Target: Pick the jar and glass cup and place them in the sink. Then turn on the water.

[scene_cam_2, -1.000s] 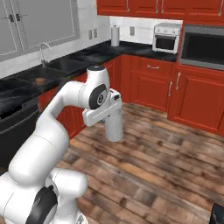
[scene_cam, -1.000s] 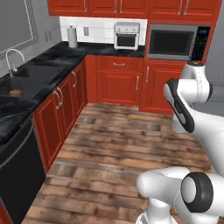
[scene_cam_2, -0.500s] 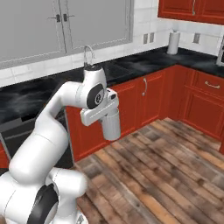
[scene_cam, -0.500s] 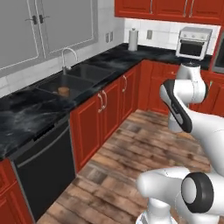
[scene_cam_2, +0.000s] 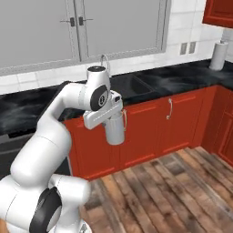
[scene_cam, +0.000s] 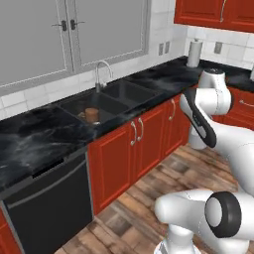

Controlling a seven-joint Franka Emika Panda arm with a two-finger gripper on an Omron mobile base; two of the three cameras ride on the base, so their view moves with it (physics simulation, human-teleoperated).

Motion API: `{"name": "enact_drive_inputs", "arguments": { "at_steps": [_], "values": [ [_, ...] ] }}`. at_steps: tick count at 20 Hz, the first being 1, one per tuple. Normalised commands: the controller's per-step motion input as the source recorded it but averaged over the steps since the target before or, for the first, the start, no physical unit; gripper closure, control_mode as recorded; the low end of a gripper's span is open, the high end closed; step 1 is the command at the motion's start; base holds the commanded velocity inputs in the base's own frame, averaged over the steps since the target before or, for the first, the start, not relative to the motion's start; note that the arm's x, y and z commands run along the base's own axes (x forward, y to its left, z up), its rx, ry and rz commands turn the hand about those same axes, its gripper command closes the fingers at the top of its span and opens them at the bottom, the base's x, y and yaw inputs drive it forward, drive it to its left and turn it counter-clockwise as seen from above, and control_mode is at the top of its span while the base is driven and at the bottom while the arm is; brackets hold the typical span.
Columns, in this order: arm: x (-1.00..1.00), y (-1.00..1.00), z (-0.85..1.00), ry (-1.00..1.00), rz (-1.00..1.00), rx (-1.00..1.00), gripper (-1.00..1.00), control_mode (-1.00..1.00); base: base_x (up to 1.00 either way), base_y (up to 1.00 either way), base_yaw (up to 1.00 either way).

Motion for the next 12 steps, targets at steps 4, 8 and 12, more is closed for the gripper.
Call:
{"name": "enact_drive_inputs", "arguments": {
  "at_steps": [4, 8, 12],
  "values": [
    [0.00, 0.00, 0.00, 0.00, 0.00, 0.00, 1.00, 1.00, 0.97, -0.44, 0.42],
    [0.00, 0.00, 0.00, 0.00, 0.00, 0.00, 1.00, 1.00, 0.74, -0.52, 0.41],
    [0.00, 0.00, 0.00, 0.00, 0.00, 0.00, 1.00, 1.00, 0.53, -0.56, 0.39]
  ]
}}
